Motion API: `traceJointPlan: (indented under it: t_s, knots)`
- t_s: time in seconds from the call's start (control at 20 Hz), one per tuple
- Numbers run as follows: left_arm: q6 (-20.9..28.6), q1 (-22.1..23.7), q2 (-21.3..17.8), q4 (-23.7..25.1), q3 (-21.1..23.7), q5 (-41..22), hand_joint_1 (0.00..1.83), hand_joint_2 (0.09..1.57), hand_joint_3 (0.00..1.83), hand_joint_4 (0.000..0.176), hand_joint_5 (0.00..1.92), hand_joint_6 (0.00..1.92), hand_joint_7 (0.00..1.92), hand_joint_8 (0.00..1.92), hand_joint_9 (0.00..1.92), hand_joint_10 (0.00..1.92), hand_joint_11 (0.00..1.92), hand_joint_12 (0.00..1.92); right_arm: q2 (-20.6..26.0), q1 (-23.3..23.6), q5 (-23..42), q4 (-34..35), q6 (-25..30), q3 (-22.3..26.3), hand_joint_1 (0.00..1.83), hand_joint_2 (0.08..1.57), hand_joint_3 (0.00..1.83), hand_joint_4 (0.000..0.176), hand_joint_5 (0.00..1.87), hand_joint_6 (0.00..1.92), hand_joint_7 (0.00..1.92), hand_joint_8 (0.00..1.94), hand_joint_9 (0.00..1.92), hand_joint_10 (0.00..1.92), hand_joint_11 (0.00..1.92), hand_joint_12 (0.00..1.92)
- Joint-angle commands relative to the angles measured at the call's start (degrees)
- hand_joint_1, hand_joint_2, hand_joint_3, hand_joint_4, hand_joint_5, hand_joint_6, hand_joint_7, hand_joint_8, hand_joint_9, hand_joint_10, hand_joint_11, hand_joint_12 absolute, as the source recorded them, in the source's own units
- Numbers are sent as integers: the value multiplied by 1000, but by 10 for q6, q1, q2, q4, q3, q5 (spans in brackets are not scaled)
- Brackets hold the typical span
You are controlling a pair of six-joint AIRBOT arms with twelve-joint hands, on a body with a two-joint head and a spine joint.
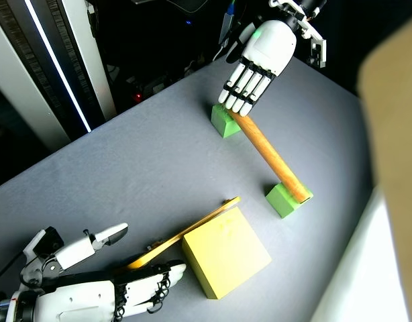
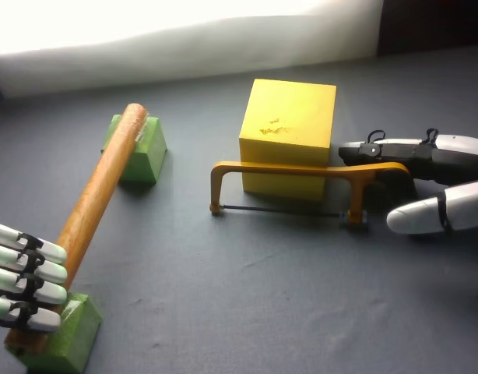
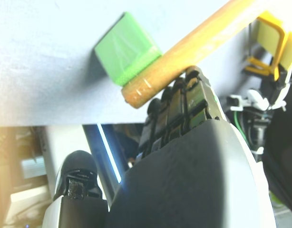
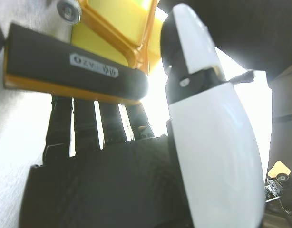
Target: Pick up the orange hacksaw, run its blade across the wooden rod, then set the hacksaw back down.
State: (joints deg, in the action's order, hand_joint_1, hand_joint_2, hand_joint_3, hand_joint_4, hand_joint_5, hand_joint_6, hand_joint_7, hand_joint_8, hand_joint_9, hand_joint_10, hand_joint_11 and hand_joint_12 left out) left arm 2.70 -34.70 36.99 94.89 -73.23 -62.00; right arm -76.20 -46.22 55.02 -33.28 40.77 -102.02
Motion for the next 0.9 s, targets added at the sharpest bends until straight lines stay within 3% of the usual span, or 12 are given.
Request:
traceJointPlan:
  t_s: [0.0,0.25,0.7,0.85]
  knots:
    - [2,0,2,-23,-4,3,48,1250,2,0,27,1,30,1,22,2,0,0,1,7,50,34,2,2,1009,1141,4,0,145,0,142,0,182,1,0,630]
    - [2,-2,3,-23,-11,12,2,1250,1,0,45,4,50,5,49,8,7,4,1,6,46,34,-5,3,999,1127,0,0,137,0,147,4,202,7,0,737]
    - [5,-3,6,-45,-19,13,71,1244,0,0,31,6,33,5,40,5,1,1,1,13,38,41,-10,3,991,1118,0,0,146,7,147,5,189,0,0,660]
    - [5,-2,6,-45,-23,19,26,1252,2,0,5,0,15,0,18,1,0,0,-1,14,24,81,-39,15,1071,1131,0,0,279,15,303,13,332,21,0,941]
